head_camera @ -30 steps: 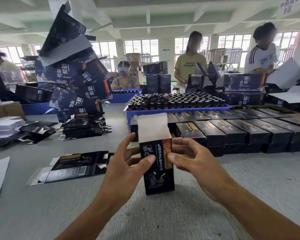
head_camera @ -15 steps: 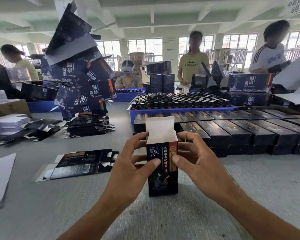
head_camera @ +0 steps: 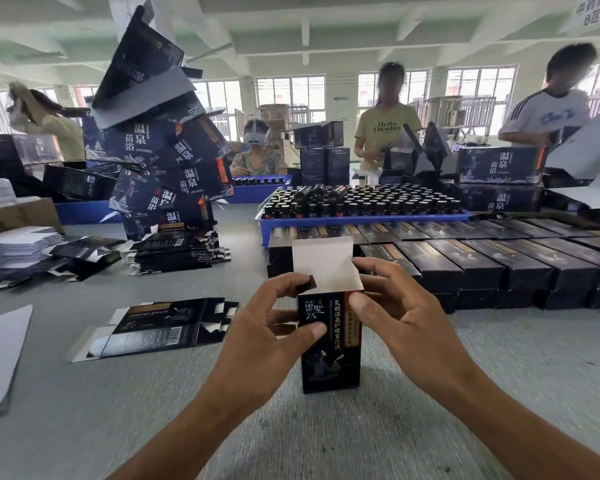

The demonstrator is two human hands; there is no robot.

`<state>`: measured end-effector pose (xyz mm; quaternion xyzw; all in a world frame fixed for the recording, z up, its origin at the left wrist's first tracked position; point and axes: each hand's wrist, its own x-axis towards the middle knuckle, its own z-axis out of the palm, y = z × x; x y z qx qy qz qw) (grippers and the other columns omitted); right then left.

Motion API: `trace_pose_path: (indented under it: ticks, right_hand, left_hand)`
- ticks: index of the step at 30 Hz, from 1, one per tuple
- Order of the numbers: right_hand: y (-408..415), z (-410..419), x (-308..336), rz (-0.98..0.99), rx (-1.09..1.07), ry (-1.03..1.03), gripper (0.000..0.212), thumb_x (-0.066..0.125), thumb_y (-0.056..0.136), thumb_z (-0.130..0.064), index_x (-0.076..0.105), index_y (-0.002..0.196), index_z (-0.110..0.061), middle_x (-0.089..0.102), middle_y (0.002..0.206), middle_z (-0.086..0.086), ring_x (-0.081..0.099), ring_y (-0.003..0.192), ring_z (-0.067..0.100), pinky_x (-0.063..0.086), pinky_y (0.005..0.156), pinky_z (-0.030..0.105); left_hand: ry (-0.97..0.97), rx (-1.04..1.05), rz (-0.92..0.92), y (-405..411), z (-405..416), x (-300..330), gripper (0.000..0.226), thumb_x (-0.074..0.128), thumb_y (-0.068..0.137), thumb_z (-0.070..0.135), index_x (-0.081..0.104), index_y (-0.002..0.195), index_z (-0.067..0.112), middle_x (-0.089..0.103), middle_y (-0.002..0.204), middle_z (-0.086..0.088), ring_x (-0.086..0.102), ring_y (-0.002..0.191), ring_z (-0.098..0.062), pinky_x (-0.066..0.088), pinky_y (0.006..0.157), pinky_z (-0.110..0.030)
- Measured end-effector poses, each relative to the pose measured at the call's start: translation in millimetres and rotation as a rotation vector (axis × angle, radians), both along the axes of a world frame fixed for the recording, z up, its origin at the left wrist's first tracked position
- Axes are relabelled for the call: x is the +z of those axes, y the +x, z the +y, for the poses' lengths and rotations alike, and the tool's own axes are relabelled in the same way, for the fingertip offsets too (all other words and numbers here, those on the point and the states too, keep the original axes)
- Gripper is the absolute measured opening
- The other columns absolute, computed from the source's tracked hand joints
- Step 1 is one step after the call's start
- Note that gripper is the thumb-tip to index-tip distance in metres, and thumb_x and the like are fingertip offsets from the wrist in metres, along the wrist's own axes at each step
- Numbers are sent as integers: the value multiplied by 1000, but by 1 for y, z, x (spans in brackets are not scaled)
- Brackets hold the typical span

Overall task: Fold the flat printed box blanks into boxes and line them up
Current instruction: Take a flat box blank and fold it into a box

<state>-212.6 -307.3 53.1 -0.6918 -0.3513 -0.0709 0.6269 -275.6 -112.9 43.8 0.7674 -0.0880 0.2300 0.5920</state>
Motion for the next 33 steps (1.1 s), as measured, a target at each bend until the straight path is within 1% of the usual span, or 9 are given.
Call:
trace_pose_path:
  ticks: [3,8,11,13,18,22,26,29,33]
  right_hand:
    - [-1,-1,1,-14,-3,-4,40,61,89,-48,58,128,-48,67,123,-21,64,115,0,54,88,14]
    - [-3,-1,2,-45,-27,-78,35,54,91,-54,58,126,-55,65,121,-28,62,115,-4,54,86,15]
    - [-4,-1,2,-34,-28,-85,36,54,89,-56,58,125,-57,64,123,-27,61,116,-3,50,94,23]
    - [-3,-1,2,-22,-23,-90,36,54,88,-56,61,124,-57,64,125,-25,60,120,-1,48,99,27]
    - [-5,0,6,-11,20,-41,32,51,96,-43,70,122,-38,64,125,-27,57,121,-7,47,89,7]
    - [-7,2,7,-1,31,37,28,53,95,-34,73,115,-32,61,127,-32,54,121,-12,46,86,3]
    - [-9,3,7,0,-4,34,20,56,99,-23,70,106,-37,73,110,-15,68,102,3,51,81,10]
    - [-9,3,7,11,-20,57,13,60,96,-27,64,107,-33,73,108,-17,69,99,2,51,77,8]
    - [-12,1,10,20,-18,84,33,63,85,-48,60,118,-48,66,117,-32,64,107,-9,48,76,3]
  left_hand:
    - [14,7,-2,-1,0,1,55,79,82,15,59,112,56,67,118,14,69,104,-7,59,75,-21]
    - [14,6,-46,-2,3,2,34,67,83,48,61,116,47,74,110,8,69,105,-10,54,79,-17]
    - [41,30,-89,-2,3,1,33,59,86,56,63,116,43,76,101,5,71,98,-15,56,80,-24]
    - [52,57,-116,-1,2,1,29,56,88,55,66,114,43,73,106,7,70,98,-17,57,85,-30]
    - [109,130,-226,0,0,5,22,53,94,43,70,107,37,59,124,31,48,129,8,43,91,-5]
    - [127,145,-232,-2,-1,4,20,55,96,38,69,109,33,67,121,19,59,122,-4,53,90,-19]
    - [123,143,-204,-4,-2,5,26,55,95,40,69,111,23,70,120,6,67,112,-15,57,90,-38]
    - [136,160,-216,-5,-3,7,28,55,94,42,69,108,23,70,118,6,67,109,-12,57,89,-33]
    - [132,165,-234,-5,-5,8,26,54,91,43,68,106,27,68,117,15,66,107,-5,55,87,-20]
